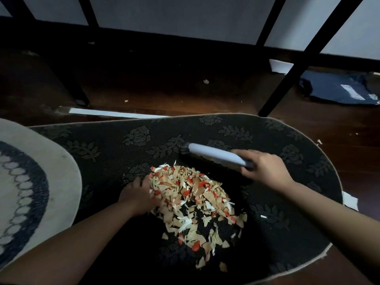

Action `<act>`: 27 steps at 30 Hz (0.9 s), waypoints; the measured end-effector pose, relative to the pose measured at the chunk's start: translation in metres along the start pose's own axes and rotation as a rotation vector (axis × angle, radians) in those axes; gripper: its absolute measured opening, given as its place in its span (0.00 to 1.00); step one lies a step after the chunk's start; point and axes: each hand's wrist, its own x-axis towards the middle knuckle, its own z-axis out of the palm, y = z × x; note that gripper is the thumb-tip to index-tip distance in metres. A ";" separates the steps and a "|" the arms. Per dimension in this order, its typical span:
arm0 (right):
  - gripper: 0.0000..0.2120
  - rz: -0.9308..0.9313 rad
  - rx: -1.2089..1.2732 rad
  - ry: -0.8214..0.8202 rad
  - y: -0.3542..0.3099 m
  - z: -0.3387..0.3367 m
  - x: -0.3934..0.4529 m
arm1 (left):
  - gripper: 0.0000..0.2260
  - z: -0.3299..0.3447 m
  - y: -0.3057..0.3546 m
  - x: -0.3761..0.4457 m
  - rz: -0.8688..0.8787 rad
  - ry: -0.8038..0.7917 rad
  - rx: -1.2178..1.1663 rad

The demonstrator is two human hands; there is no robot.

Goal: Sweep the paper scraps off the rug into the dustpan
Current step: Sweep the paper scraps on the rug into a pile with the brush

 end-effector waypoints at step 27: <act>0.20 0.915 0.222 0.030 0.003 -0.019 -0.192 | 0.37 -0.002 0.121 -0.141 0.169 -0.062 -0.037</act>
